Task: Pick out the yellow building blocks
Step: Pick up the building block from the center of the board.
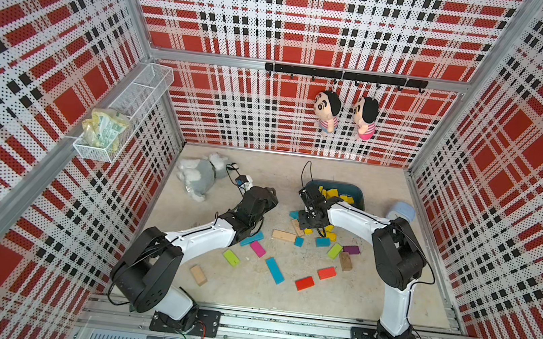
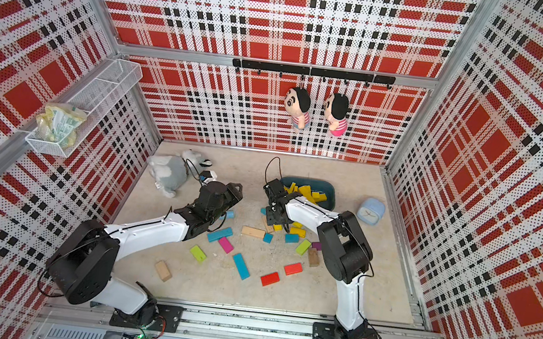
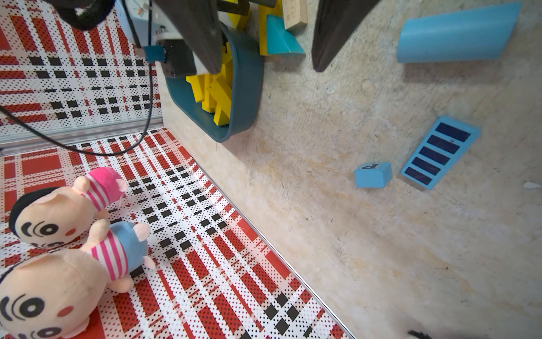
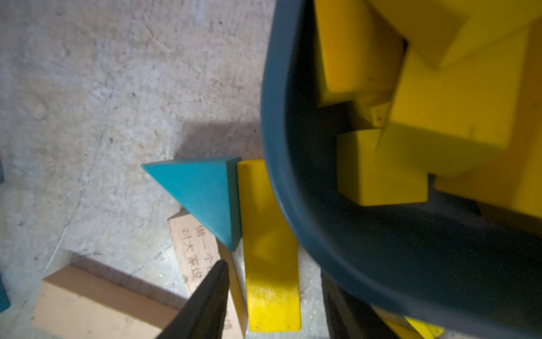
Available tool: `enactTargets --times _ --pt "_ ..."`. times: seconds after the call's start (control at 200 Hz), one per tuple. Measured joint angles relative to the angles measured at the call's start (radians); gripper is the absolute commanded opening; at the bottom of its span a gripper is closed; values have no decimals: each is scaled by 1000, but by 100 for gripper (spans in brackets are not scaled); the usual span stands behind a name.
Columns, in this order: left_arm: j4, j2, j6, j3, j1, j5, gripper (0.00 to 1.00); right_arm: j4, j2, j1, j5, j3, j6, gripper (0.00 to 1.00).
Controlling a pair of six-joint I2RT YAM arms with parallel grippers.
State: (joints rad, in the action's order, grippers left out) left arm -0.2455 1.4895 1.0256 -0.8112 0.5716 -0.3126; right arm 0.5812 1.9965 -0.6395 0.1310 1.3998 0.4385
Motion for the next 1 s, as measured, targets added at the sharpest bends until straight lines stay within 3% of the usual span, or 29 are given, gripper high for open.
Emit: enactTargets --times 0.411,0.701,1.002 --pt "-1 -4 1 10 -10 -4 51 5 40 0 0 3 2 45" --pt "-1 -10 1 10 -10 -4 50 3 48 0 -7 13 8 27" --pt "-1 -11 0 9 -16 -2 48 8 -39 0 -5 -72 24 25"
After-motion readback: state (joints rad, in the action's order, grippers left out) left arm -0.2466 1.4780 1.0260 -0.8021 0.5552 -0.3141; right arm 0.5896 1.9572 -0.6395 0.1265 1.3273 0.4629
